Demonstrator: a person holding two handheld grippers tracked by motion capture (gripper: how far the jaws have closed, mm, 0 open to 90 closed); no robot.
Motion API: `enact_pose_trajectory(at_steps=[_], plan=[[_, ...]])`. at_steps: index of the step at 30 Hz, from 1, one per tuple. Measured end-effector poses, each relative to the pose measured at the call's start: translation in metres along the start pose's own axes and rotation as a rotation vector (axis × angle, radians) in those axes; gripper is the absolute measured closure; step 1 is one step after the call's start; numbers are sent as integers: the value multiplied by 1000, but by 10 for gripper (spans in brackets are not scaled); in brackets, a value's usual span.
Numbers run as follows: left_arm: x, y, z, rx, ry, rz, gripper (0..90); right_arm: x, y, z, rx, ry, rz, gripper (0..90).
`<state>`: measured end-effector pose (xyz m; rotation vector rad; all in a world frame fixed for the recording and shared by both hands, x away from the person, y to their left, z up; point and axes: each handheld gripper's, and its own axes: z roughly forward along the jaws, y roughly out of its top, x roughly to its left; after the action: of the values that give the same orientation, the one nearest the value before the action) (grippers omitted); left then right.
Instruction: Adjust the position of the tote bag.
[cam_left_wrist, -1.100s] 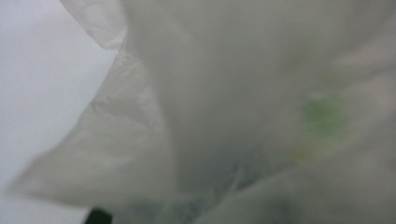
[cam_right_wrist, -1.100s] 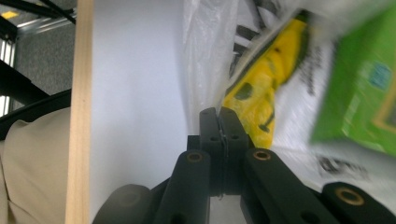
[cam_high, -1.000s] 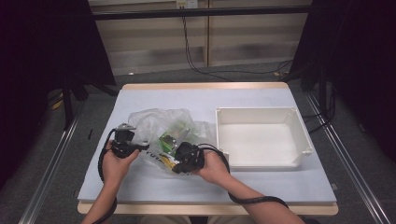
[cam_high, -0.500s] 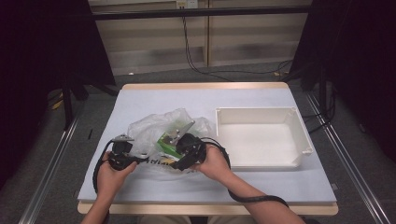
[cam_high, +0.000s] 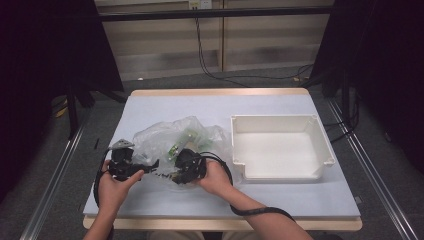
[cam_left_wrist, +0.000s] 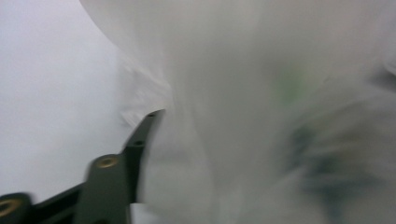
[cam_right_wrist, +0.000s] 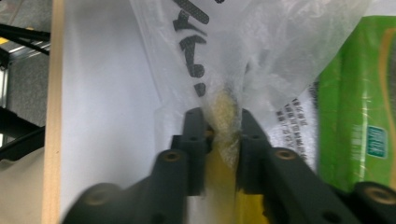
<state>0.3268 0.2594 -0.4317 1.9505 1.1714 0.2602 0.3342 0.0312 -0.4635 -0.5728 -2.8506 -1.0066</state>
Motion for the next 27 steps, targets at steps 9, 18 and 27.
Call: enact_pose_trajectory(at_steps=[9,18,27], plan=[[4,13,18,54,98,89,642,15,-11,-8,55,28,-91,884],[9,-6,28,221,114,101,887,9,-22,-24,45,1,-51,618],[9,-11,20,205,60,89,888,10,7,-17,-59,-68,-5,344]])
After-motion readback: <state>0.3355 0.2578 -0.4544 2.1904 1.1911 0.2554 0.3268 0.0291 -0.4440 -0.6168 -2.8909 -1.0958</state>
